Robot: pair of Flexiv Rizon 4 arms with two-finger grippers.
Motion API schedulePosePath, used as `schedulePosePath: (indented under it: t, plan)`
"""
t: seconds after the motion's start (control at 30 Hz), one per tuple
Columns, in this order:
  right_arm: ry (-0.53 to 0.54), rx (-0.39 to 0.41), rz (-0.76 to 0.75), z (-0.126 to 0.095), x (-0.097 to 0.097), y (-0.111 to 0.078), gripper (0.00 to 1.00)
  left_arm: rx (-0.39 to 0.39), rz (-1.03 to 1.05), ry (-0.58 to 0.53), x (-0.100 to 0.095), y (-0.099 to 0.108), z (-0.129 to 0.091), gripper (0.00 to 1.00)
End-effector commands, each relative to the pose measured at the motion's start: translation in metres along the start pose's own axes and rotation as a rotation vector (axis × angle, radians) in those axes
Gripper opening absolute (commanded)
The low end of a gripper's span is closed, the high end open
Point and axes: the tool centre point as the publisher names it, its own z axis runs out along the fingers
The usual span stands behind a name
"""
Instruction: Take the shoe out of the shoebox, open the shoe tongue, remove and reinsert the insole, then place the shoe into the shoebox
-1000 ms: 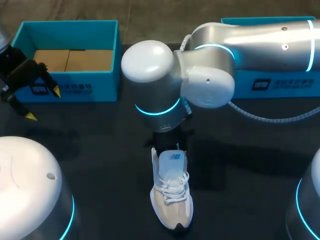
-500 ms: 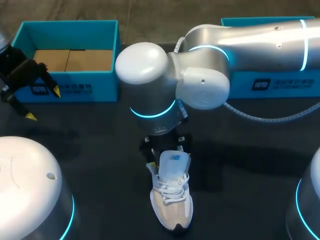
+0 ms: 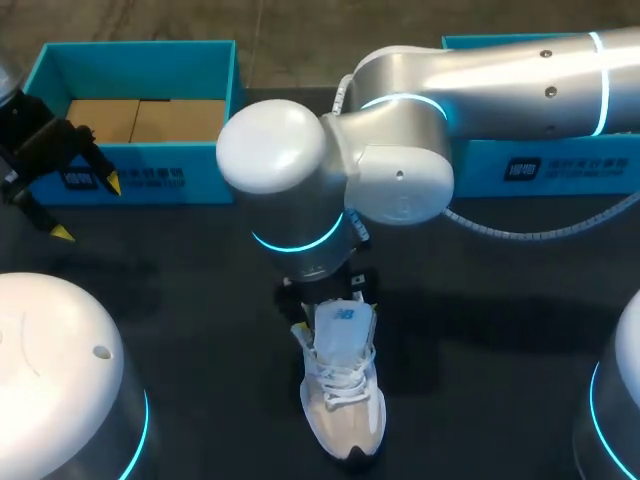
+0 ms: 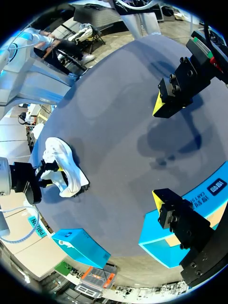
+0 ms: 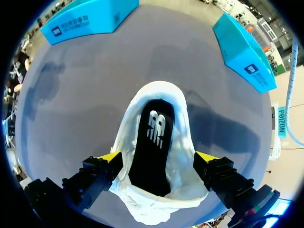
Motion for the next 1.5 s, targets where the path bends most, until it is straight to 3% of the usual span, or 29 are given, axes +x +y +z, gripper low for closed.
schedulePosePath:
  t: [0.03,0.33,0.87,1.27,1.33,1.5]
  plan:
    - [0.036,0.009,-0.014,0.01,-0.005,0.004,1.0,-0.004,-0.001,0.001,0.001,-0.001,0.0,1.0]
    - [0.032,-0.008,-0.048,0.008,-0.005,0.017,1.0,-0.004,-0.001,0.001,0.001,-0.001,0.0,1.0]
    - [0.004,0.003,-0.036,-0.004,-0.002,-0.001,1.0,-0.004,-0.001,0.001,0.001,-0.001,0.0,1.0]
    - [-0.015,-0.048,-0.061,-0.018,0.005,0.018,1.0,-0.004,-0.001,0.001,0.001,-0.001,0.0,1.0]
    - [-0.006,-0.043,-0.06,-0.014,0.005,0.019,0.51,-0.004,-0.001,0.001,0.001,-0.001,0.0,1.0]
    - [0.025,-0.019,-0.047,-0.007,0.004,0.02,0.47,-0.004,-0.001,0.001,0.001,-0.001,0.0,1.0]
